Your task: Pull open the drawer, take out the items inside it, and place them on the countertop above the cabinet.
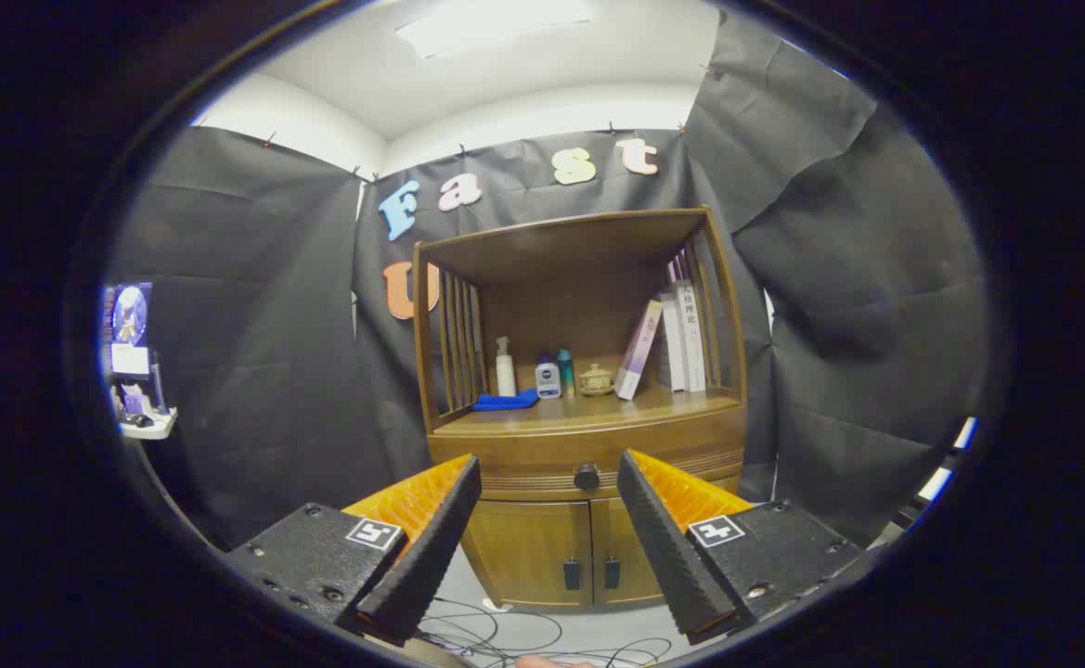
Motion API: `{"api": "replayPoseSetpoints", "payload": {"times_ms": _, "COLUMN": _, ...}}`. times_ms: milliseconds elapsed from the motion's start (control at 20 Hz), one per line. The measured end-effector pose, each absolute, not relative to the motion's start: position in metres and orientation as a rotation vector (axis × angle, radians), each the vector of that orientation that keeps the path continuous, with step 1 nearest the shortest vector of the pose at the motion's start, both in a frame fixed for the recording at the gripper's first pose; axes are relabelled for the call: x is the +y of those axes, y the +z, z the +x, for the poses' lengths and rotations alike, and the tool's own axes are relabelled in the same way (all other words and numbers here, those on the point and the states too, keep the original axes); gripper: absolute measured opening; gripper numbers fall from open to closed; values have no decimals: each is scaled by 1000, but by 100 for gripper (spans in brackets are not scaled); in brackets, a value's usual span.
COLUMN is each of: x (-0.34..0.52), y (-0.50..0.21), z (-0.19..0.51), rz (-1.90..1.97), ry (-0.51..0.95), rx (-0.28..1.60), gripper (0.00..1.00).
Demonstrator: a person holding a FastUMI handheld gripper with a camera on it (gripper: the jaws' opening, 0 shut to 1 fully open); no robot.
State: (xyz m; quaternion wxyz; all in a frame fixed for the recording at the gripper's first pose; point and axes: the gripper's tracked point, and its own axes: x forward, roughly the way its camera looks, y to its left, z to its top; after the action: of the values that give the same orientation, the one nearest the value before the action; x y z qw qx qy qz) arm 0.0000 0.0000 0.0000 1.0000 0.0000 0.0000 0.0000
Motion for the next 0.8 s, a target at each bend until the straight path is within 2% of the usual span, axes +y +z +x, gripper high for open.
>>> {"api": "replayPoseSetpoints", "payload": {"times_ms": 450, "x": 20, "y": 38, "z": 21, "rz": 13, "ry": 12, "rx": -48, "gripper": 97}}
{"api": "replayPoseSetpoints", "payload": {"times_ms": 800, "x": 22, "y": 37, "z": 24, "rz": -13, "ry": 21, "rx": -42, "gripper": 97}}
